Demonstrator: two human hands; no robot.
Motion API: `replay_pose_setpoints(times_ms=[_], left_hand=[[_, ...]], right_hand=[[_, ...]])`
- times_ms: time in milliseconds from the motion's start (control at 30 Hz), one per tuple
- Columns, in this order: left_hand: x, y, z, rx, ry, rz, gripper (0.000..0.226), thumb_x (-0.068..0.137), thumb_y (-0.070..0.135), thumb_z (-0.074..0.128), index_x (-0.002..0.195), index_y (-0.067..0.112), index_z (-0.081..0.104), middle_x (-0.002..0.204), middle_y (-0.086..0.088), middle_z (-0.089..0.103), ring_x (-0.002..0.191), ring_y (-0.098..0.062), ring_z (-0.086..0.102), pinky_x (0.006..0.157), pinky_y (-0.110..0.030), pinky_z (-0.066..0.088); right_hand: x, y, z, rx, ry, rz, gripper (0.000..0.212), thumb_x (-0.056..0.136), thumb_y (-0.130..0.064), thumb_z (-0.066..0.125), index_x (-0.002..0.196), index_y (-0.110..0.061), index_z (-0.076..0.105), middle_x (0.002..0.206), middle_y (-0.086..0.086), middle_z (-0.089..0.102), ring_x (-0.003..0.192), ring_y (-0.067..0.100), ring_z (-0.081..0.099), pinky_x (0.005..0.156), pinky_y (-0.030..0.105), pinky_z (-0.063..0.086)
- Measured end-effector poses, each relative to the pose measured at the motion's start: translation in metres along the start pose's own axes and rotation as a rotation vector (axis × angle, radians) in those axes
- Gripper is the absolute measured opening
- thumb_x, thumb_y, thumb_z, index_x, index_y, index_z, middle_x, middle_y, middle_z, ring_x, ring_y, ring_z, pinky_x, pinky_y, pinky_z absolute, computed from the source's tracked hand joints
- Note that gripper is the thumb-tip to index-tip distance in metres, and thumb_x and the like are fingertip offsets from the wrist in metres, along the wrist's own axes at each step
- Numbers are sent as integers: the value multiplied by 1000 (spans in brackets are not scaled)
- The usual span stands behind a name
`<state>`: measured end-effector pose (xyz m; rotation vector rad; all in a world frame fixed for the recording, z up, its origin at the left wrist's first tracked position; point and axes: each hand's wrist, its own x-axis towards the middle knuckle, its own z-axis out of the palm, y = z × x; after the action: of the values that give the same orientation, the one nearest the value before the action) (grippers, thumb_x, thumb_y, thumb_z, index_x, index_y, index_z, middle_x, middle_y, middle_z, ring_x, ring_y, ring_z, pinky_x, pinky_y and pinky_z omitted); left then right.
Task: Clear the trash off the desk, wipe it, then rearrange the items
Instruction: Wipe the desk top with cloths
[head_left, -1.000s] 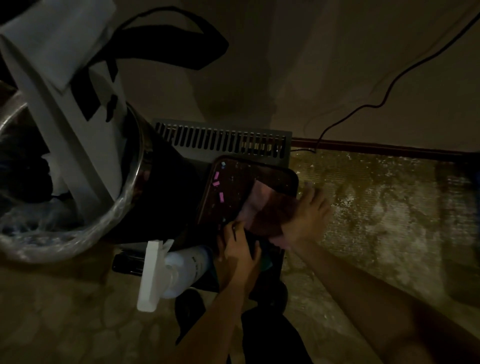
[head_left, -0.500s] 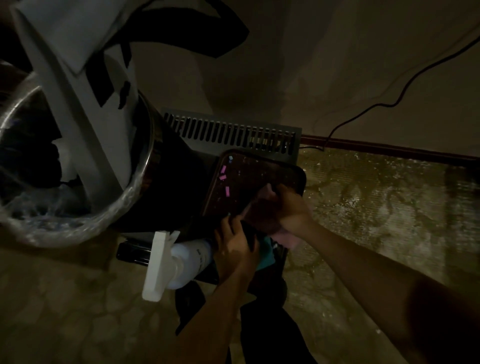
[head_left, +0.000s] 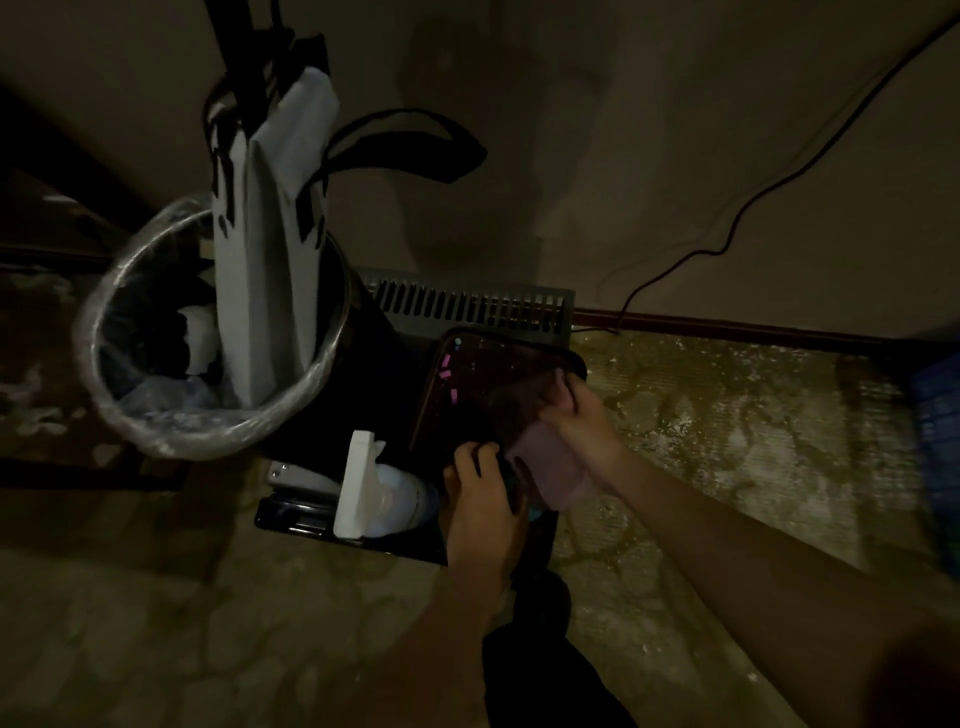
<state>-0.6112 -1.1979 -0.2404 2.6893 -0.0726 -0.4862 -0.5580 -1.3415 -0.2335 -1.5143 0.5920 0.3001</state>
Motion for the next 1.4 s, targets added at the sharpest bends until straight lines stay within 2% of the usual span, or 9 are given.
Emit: replay_pose_setpoints(times_ms=[100,200,333,567,767,900,1000,1133,1400], left_hand=[[-16,-7,-12,-57,-34,18,48,92,33,56,134,18,36,139,-6,27,114,-28,52,81,-40,52],[-41,-11,-29,-38,-30,61,45,95,35,53,134,20,37,137,-2,29,107,-22,57,76,-34,50],[-78,-31,-54,-38,25,122,44,94,33,55,133,18,42,133,-3,38,112,-22,52,82,-36,51],[-173,-100,-110,-78,55,143,37,92,31,58,126,20,48,126,0,42,106,-18,52,82,-36,52],[-241,-179,-176,-104,171,15,35,90,28,59,121,14,50,120,-4,43,103,-20,52,86,-34,46],[-278,-232,-226,27,207,-98,38,95,34,51,128,18,42,126,-1,39,109,-17,50,79,-23,37],[-286,-265,-259,21,269,-179,41,94,37,50,130,19,41,127,-2,38,110,-19,49,83,-29,44],[-279,-292,-296,-47,332,-283,44,92,35,55,130,18,43,127,-3,39,112,-24,50,92,-40,46],[-257,-347,-365,-62,425,-498,45,94,36,51,134,20,40,130,0,40,113,-15,48,88,-24,38]], right_hand=[[-25,-8,1,127,55,0,16,91,-7,59,99,-21,59,102,5,65,95,19,62,81,30,52],[-58,-13,0,187,84,9,18,92,-8,58,105,-20,58,103,2,66,95,16,64,75,26,53],[-106,-14,4,162,88,63,29,91,-11,61,119,-14,57,115,8,64,106,23,62,93,43,51],[-219,-7,51,147,101,31,24,91,-12,61,115,-14,60,111,10,66,103,24,63,94,45,51],[-282,-22,144,152,-43,8,24,92,-12,60,115,-8,55,111,12,63,98,21,62,78,32,50],[-300,-43,215,87,-174,5,32,91,-14,60,121,-6,51,116,13,61,104,22,60,81,31,49],[-303,-61,265,68,-254,3,34,91,-14,60,123,-6,51,115,14,61,103,23,61,75,29,50],[-293,-89,321,31,-398,-19,23,91,-10,59,113,-10,60,109,14,66,101,24,63,81,32,50],[-244,-147,414,-117,-628,-46,17,90,-14,60,107,-17,64,110,12,66,102,26,63,89,42,50]])
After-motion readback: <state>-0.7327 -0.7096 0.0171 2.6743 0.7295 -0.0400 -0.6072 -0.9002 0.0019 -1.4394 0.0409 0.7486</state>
